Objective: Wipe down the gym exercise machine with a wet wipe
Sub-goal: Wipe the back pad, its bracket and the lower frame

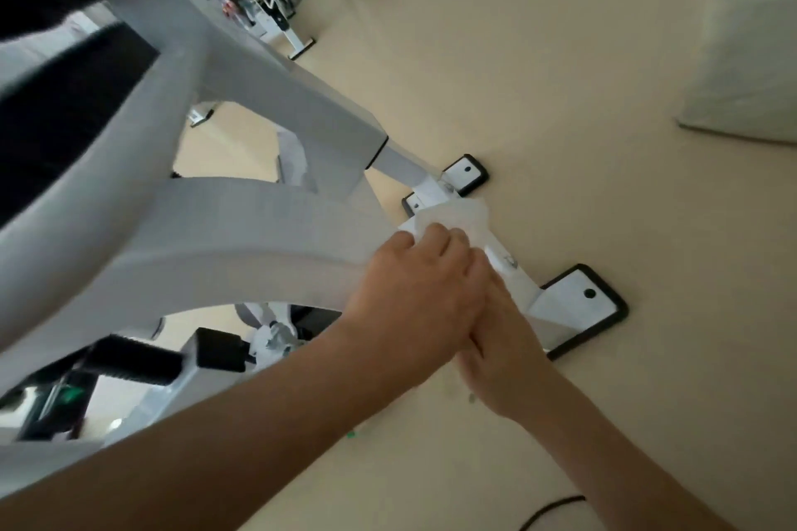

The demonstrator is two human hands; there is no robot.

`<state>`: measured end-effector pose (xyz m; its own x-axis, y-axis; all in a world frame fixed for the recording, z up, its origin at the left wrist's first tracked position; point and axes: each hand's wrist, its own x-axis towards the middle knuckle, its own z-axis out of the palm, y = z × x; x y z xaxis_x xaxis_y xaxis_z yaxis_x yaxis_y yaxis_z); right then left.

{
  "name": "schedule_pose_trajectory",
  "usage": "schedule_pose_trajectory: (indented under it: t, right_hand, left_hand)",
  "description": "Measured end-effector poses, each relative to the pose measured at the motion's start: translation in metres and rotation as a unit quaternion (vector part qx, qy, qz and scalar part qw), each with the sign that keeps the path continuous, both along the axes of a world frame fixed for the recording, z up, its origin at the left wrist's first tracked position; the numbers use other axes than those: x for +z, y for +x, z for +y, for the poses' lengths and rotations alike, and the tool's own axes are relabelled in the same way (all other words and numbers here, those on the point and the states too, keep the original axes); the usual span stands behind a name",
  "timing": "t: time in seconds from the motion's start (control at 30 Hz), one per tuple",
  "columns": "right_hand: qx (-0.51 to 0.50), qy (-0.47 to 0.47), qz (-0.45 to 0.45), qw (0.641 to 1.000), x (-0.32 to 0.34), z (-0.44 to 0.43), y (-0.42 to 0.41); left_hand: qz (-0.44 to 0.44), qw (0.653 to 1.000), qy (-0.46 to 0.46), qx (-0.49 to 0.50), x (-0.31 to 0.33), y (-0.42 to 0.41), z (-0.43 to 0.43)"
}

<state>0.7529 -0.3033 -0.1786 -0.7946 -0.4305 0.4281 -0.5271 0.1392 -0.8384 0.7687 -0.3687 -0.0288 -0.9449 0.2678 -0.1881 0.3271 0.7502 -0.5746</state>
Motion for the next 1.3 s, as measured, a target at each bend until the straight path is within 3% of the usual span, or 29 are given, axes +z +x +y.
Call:
schedule_pose_trajectory:
  t: [0.1,0.23,0.33,0.4,0.5,0.63,0.7,0.77,0.83,0.9,0.97,1.07,1.2,1.3]
  right_hand:
    - [-0.036,0.013,0.167,0.985,0.042,-0.016,-0.003]
    - [0.037,-0.008,0.189,0.981,0.072,-0.016,-0.001]
    - [-0.006,0.013,0.26,0.965,0.097,-0.031,-0.005]
    - [0.072,-0.01,0.205,0.976,0.101,-0.033,-0.01]
    - [0.198,-0.071,-0.022,0.977,0.1,-0.011,-0.017]
    - [0.194,-0.058,-0.15,0.968,0.124,0.012,-0.017]
    - [0.139,-0.084,-0.165,0.973,0.155,0.018,-0.013]
    - [0.059,-0.116,-0.093,0.987,0.195,0.024,-0.007]
    - [0.032,-0.139,0.037,0.989,0.235,0.026,0.007]
    - [0.062,-0.025,0.226,0.972,0.261,0.022,0.028]
    - [0.099,0.115,0.374,0.915,0.264,0.012,0.048]
    - [0.099,0.207,0.404,0.886,0.265,0.001,0.066]
    - [0.134,0.206,0.386,0.889,0.27,0.009,0.057]
    - [0.122,0.204,0.364,0.901,0.272,0.02,0.051]
  left_hand:
    - [0.032,0.999,-0.002,-0.011,0.027,0.013,-0.011]
    - [0.071,0.997,-0.03,-0.006,0.06,0.028,-0.01]
    - [0.071,0.996,-0.023,0.038,0.08,0.036,-0.019]
    - [0.077,0.996,-0.021,0.047,0.086,0.042,-0.026]
    - [0.061,0.996,0.004,0.062,0.09,0.059,-0.027]
    - [0.144,0.981,0.128,-0.029,0.115,0.1,-0.005]
    - [0.209,0.962,0.151,-0.085,0.142,0.114,0.001]
    - [0.257,0.951,0.144,-0.089,0.166,0.125,-0.003]
    - [0.27,0.954,0.125,-0.024,0.182,0.132,-0.014]
    - [0.268,0.95,0.129,0.099,0.191,0.137,-0.029]
    - [0.262,0.931,0.172,0.188,0.194,0.143,-0.043]
    - [0.265,0.913,0.258,0.174,0.188,0.154,-0.056]
    - [0.252,0.889,0.35,0.153,0.194,0.161,-0.053]
    - [0.236,0.892,0.359,0.137,0.194,0.161,-0.051]
